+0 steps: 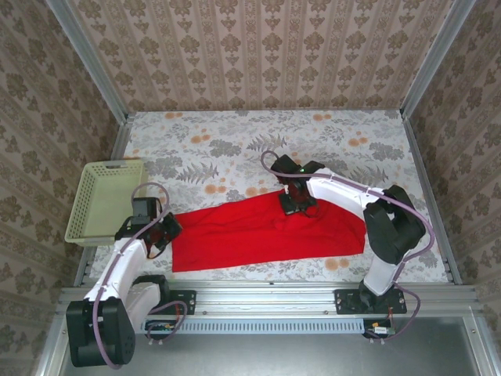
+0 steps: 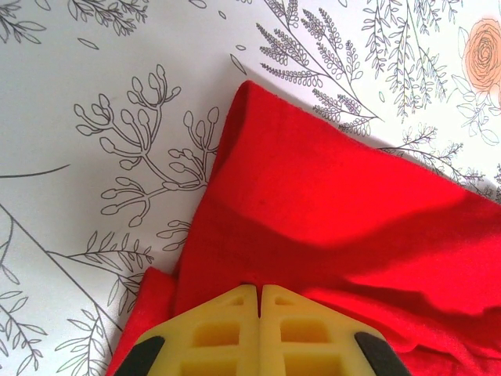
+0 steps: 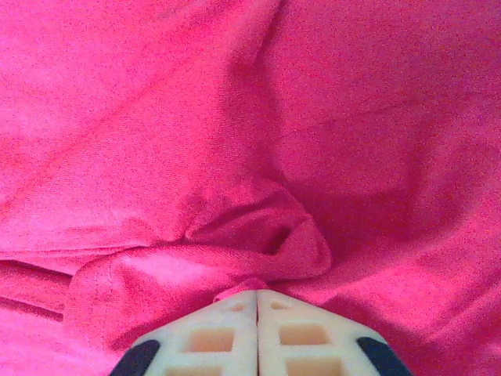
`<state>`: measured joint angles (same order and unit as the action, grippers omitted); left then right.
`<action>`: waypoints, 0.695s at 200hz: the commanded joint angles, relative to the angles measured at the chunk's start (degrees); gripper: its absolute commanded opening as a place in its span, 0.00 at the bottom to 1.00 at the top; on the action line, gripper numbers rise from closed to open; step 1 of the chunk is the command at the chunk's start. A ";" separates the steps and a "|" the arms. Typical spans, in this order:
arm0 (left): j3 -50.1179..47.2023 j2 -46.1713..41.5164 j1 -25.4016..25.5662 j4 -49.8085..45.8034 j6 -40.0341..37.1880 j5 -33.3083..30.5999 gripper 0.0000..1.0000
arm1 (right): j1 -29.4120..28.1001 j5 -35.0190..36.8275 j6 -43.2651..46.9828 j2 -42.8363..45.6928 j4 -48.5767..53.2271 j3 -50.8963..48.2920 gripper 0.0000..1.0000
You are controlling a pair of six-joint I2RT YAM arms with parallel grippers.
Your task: Fold the inside-out t-shirt
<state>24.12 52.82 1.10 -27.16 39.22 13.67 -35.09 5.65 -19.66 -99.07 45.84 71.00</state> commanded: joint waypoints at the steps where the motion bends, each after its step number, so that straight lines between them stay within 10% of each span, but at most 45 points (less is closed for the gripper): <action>1: 2.07 0.77 0.26 0.26 -1.26 -0.66 0.01 | 0.80 2.32 0.25 5.09 2.67 1.06 0.04; 69: 11.06 5.91 -0.21 -0.07 -2.53 -1.49 0.01 | 12.02 4.44 3.43 10.50 0.89 11.87 0.00; 139: 30.15 26.76 -5.35 2.96 -5.64 -0.42 0.00 | 22.76 1.59 9.82 -2.74 -10.28 31.37 0.00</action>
<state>48.95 73.60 -2.59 -25.61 36.14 13.04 -14.06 8.47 -13.43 -95.83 40.23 96.68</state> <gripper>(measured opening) 0.055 0.065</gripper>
